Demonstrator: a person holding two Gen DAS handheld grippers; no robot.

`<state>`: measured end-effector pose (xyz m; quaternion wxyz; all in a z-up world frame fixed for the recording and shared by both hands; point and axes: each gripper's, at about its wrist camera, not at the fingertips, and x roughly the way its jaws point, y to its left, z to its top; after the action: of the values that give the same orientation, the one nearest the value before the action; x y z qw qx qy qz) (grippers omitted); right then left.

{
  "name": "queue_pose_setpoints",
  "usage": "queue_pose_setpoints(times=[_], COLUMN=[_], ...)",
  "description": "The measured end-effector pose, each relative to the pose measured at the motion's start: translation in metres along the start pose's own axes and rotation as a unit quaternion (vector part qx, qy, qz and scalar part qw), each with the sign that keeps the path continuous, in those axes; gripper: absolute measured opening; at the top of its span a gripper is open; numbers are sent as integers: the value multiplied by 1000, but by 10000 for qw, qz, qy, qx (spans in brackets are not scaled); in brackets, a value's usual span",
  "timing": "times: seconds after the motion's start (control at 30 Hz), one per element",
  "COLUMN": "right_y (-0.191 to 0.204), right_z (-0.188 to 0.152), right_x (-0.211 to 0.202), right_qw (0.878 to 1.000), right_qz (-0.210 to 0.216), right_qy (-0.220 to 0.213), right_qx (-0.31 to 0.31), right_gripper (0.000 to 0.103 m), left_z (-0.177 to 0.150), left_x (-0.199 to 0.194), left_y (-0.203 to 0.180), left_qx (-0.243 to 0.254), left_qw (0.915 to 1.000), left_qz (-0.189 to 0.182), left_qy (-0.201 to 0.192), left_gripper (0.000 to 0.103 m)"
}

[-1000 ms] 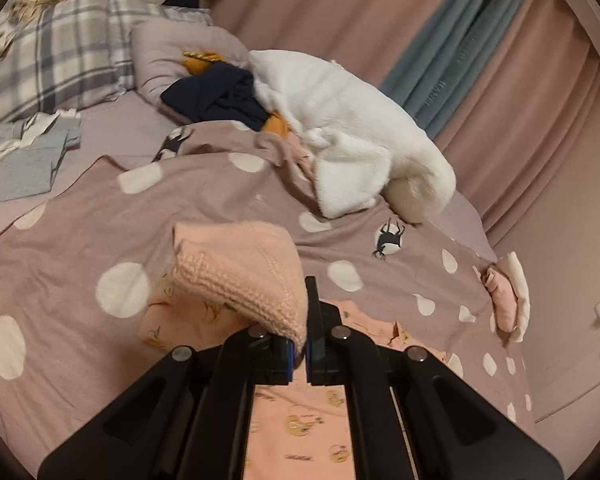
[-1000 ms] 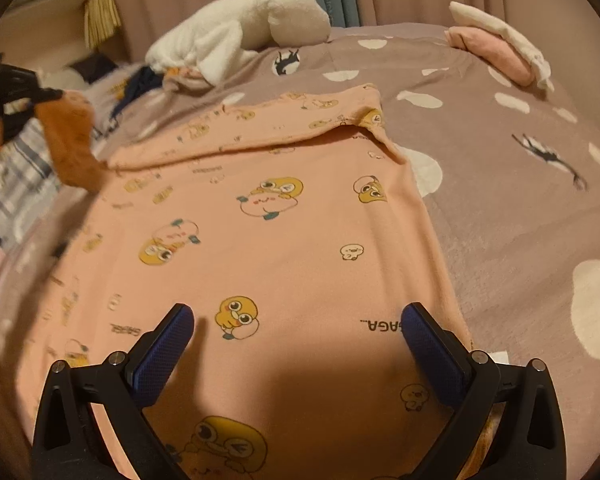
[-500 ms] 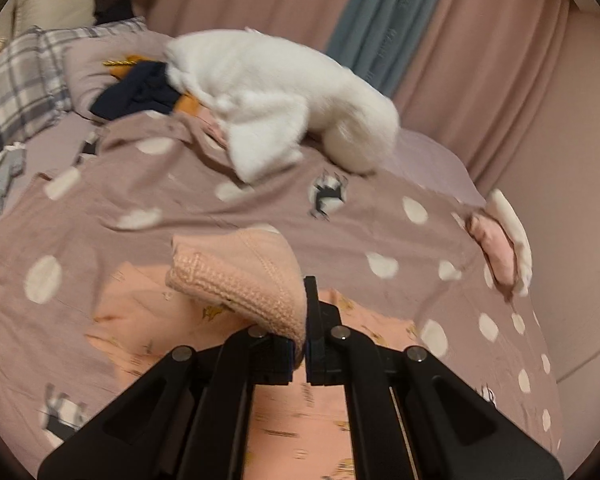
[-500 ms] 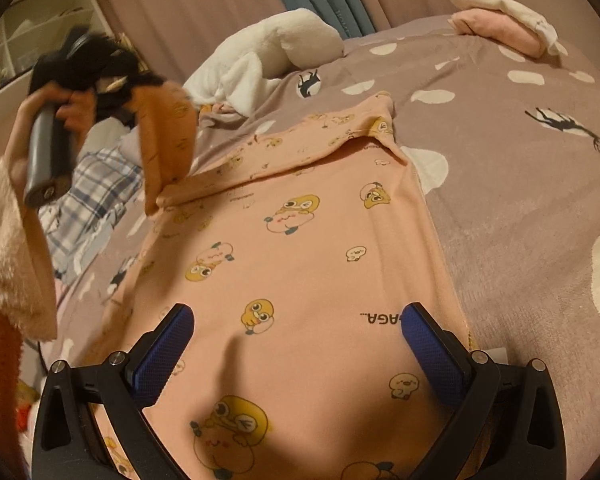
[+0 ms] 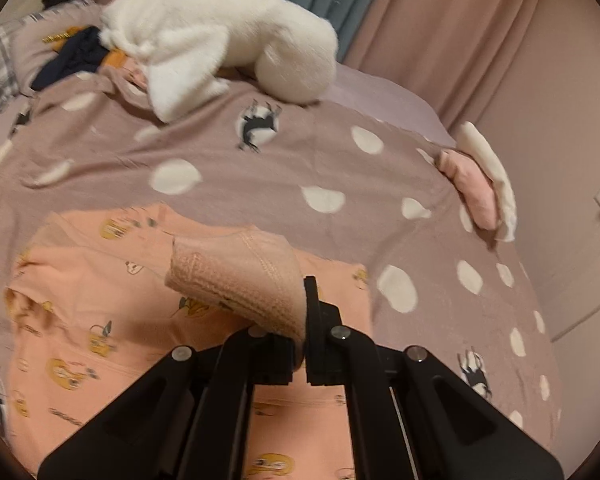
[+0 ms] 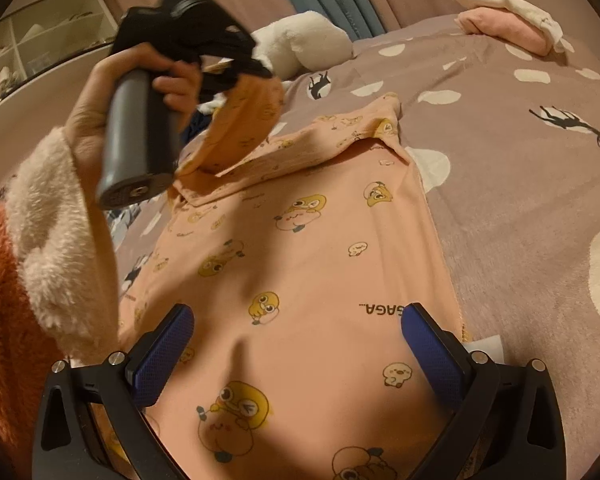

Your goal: Fold small clothes

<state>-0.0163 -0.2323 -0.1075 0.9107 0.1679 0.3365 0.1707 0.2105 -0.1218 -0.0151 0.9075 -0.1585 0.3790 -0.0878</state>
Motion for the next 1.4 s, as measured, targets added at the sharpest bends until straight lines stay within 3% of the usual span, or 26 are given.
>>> queue_pose_setpoints(times=[0.1,0.27,0.33,0.47,0.57,0.6,0.67,0.7,0.73,0.87,1.07,1.2,1.33,1.4], right_y=[0,3,-1,-19,-28,-28,-28,-27,-25,-14,-10,-11,-16,-18], right_z=[1,2,2,4,4,4,4,3,2,-3,-5,-7,-6,-5], right_x=[-7,-28,-35,-28,-23,-24,-26,-25,-25,-22,-20,-19,-19,-18], right_qw=[10000,9968,9968,9991,9986,9988,9988,9988,9988,9981,9968,9964,9975,9976], right_qz=[-35,-624,-608,-369,-417,-381,-378,-394,-410,-616,-776,-813,-701,-689], right_qy=[22,-243,-382,-170,-91,-107,-125,-114,-103,-55,0,-6,-30,-34], right_qx=[-58,-444,-364,119,310,298,277,255,229,-47,-208,-223,-80,-10], right_gripper=[103,103,103,103,103,103,103,103,103,103,103,103,103,103], left_z=[-7,-26,-33,-47,-54,-55,-57,-58,-59,-57,-49,-42,-43,-45], left_x=[13,39,49,66,69,71,76,78,77,71,44,24,-1,-15], left_y=[-10,-23,-26,-35,-46,-51,-56,-55,-53,-47,-41,-16,39,78], left_qx=[114,219,181,138,281,334,333,209,-3,-593,-461,-587,-637,-911], left_qw=[9998,9990,9984,9971,9959,9951,9916,9897,9880,9791,9752,9784,9821,9822], left_qz=[51,81,54,-210,-419,-436,-645,-819,-1026,-1618,-1904,-1743,-1573,-1490], left_qy=[128,390,531,713,747,828,1074,1157,1154,1083,1028,948,822,696], left_gripper=[4,4,4,5,7,12,43,67,78,84,84,88,88,88])
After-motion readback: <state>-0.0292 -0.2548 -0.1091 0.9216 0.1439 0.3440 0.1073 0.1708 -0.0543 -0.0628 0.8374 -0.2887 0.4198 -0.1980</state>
